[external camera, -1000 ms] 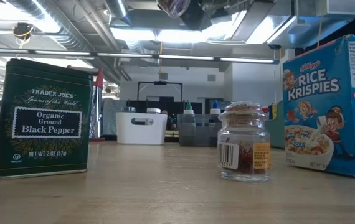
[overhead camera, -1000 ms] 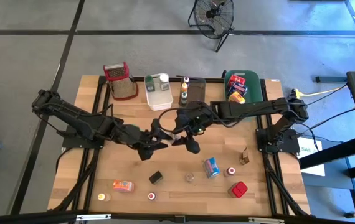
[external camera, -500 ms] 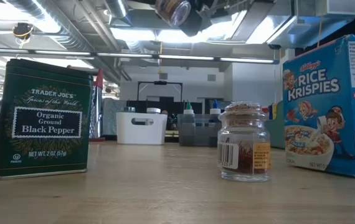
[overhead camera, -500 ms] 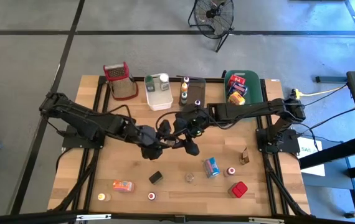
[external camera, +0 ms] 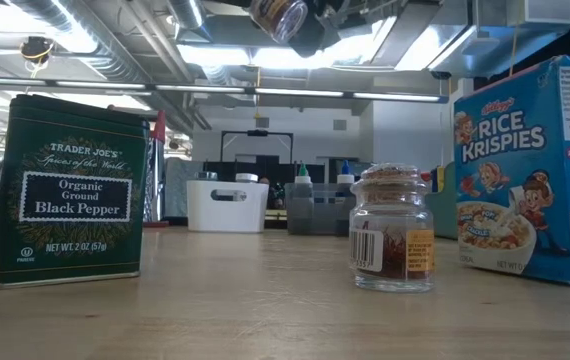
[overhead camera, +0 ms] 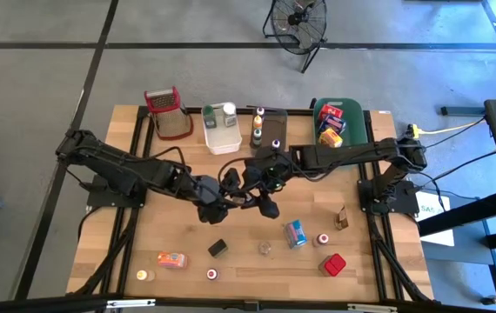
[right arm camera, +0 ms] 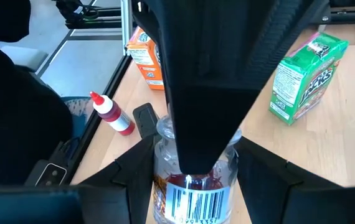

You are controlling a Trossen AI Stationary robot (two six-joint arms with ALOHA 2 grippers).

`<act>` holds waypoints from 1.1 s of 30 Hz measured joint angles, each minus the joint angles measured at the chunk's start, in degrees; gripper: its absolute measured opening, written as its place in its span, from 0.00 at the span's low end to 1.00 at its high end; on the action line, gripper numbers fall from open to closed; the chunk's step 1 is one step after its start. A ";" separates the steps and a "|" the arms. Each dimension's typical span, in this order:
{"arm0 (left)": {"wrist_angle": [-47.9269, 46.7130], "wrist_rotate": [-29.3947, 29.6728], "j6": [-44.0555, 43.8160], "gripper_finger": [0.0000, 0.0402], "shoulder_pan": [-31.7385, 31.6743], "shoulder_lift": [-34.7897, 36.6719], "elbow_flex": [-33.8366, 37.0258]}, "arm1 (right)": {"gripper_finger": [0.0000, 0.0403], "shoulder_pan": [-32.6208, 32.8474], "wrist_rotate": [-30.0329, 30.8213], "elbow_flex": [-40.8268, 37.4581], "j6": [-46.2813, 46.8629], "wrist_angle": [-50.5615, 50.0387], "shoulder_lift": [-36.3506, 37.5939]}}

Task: Pick & Place Kitchen Items
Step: Put the transparent seasoning into the white bin

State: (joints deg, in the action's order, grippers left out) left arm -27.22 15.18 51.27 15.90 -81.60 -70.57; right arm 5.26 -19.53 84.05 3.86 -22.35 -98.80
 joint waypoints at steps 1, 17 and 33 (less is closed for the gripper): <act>0.02 -0.13 -0.01 0.52 0.00 0.00 0.00 | 0.47 0.04 -0.02 0.00 -0.01 0.02 0.00; -2.29 -2.43 -1.68 0.52 -1.40 0.00 0.00 | 0.47 0.00 0.01 0.04 -0.87 0.04 0.00; -0.15 -15.35 -1.08 0.52 -4.96 0.00 0.12 | 0.47 0.15 -0.91 0.12 -1.81 0.26 0.15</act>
State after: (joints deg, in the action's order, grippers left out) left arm -27.37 -0.16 50.19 10.94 -81.60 -70.45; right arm 5.41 -20.44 84.17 2.05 -22.08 -98.65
